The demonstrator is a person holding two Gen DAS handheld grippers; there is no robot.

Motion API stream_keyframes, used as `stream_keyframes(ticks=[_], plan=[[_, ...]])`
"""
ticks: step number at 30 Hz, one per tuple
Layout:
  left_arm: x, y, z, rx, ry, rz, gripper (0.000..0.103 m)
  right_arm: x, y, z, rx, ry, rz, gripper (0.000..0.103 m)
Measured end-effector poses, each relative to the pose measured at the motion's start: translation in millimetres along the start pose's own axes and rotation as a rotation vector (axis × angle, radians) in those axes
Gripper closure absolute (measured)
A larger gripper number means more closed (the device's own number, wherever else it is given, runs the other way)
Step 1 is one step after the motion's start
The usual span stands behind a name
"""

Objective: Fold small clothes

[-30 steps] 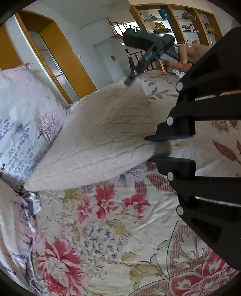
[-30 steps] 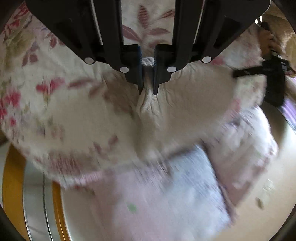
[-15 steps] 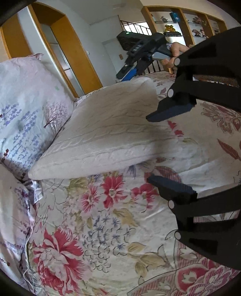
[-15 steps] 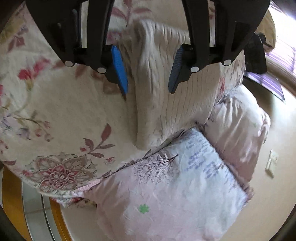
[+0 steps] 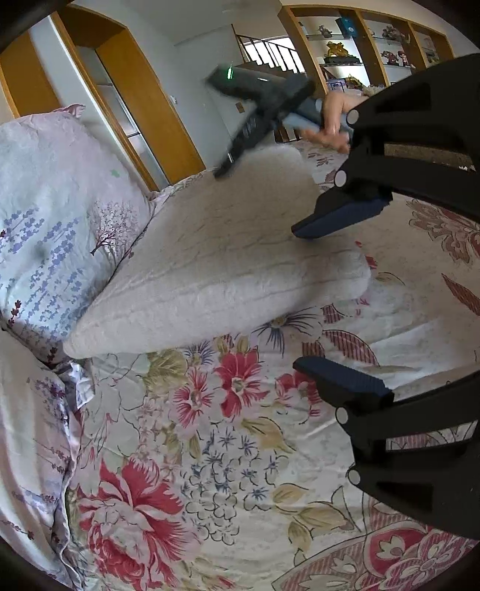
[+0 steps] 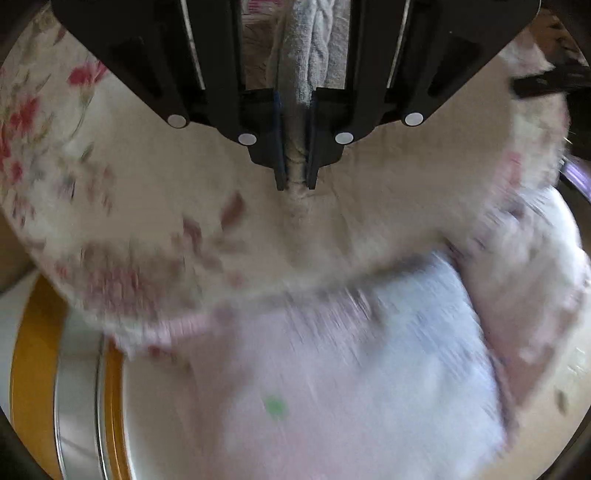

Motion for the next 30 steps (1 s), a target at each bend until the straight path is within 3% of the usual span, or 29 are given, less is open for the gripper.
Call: stream_keyframes(ticks=[4,10,15,17,21,24,26,30], plan=[[0,0,2,-0.004,-0.008,0.003,0.037,-2,5,-2,0.021,0.01,0.034,0.09],[-1,1,1,-0.011,0.0,0.012,0.036,0,-10,-44,0.142,0.107,0.035,0.075],[1,2,6,-0.011,-0.01,0.009,0.035,-11,-30,-34,0.178,0.03,-0.036,0.068],[0,3,8,-0.012,-0.01,0.009,0.034,-24,-30,-14,0.137,-0.043,-0.056,0.062],[2,1,11,-0.014,-0.006,0.007,0.032,-30,-39,-13,0.099,-0.054,-0.13,0.06],[7,-1,13,-0.033,-0.004,-0.011,0.031,-13,-31,-26,0.172,-0.055,-0.041,0.05],[13,-3,13,-0.049,-0.001,-0.027,0.03,-3,-21,-32,0.21,-0.026,0.02,0.025],[31,-7,14,-0.07,0.018,-0.064,0.03,20,5,-32,0.306,-0.023,0.189,0.022]])
Point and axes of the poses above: each gripper's, at about its wrist camera, not at the fingertips, and z roughly the way its jaws point, y to its right, x to its top, the point moved 4 cm from there along z, roughly the way its jaws point, and after that the axes turned 9 degrees about x, right-handed, at the moved point
